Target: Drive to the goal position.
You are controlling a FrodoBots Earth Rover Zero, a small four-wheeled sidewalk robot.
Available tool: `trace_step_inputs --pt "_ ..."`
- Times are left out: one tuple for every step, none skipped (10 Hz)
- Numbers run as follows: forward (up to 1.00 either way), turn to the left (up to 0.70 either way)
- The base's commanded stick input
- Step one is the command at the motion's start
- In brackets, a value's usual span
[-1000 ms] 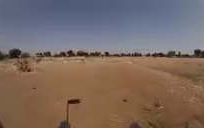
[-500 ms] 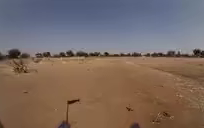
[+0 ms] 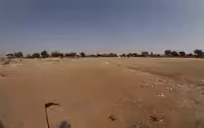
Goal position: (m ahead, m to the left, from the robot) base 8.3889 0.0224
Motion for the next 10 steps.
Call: trace_step_inputs --pt "0.50 0.00" --pt "0.50 0.00" --pt "0.50 0.00" --pt "0.50 0.00" --pt "0.50 0.00" --pt "0.50 0.00" --pt "0.50 0.00" --pt "0.50 0.00" --pt "0.50 0.00" --pt "0.50 0.00"
